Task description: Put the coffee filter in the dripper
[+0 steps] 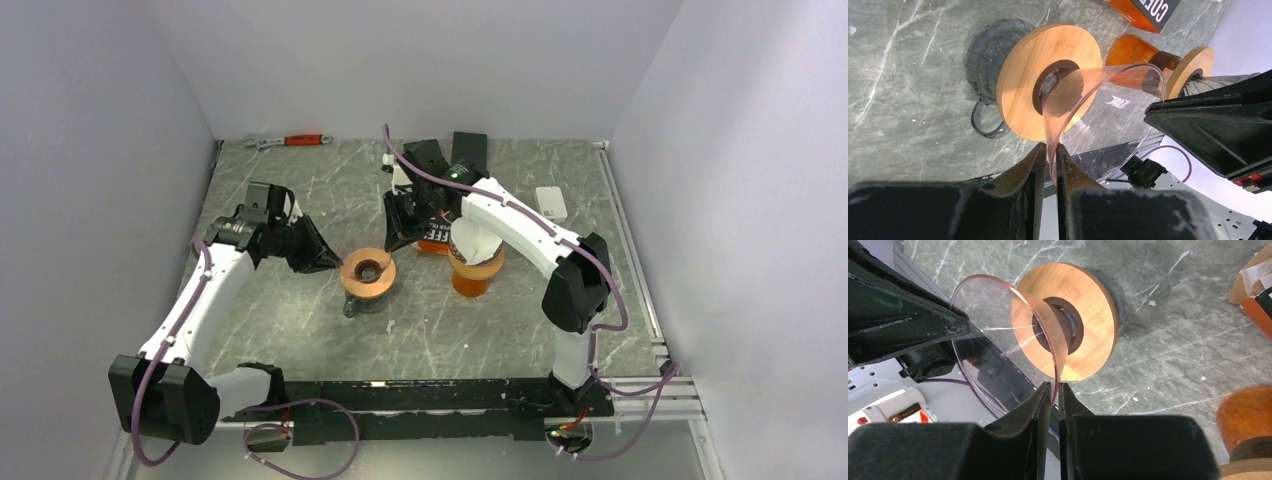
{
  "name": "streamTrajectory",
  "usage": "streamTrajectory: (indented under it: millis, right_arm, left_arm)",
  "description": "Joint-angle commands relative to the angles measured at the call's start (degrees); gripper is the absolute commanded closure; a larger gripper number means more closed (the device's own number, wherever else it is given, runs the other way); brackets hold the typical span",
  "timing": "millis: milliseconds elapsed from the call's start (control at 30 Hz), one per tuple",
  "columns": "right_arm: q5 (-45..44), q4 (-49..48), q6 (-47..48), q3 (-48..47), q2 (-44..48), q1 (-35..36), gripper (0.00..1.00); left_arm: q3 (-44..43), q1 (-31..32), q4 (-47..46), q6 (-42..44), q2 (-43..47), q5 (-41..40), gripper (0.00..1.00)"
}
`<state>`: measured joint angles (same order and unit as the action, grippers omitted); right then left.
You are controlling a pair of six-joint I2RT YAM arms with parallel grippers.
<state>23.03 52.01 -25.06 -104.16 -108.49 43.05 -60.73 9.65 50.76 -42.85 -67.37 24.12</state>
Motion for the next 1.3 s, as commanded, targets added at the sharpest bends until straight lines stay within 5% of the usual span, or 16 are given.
streamTrajectory:
  millis: [0, 533, 733, 1000, 1267]
  right_arm:
    - [-2.27, 1.25, 0.96, 0.64, -0.47, 0.01, 0.86]
    - [-3.27, 1.93, 2.35, 1.5, -0.67, 0.02, 0.87]
    - [-2.96, 1.09, 2.56, -0.33, 1.26, 0.02, 0.8]
    - [-3.56, -1.62, 1.37, -5.26, 6.48, -0.69, 0.35]
    - [-1.64, -7.12, -0.31, -4.2, 12.36, -4.98, 0.06]
  left_arm:
    - [-0.07, 0.43, -0.38, 0.47, -0.69, -1.09, 0.82]
    - [1.11, 0.9, -0.13, 0.05, -0.32, -2.14, 0.81]
    - [-1.41, 0.9, 0.91, 1.23, 0.69, -3.13, 0.6]
    - [-9.47, 0.9, 3.53, 4.16, 2.23, -7.01, 0.44]
    - [-14.21, 0.9, 1.15, 7.25, 2.99, -10.02, 0.36]
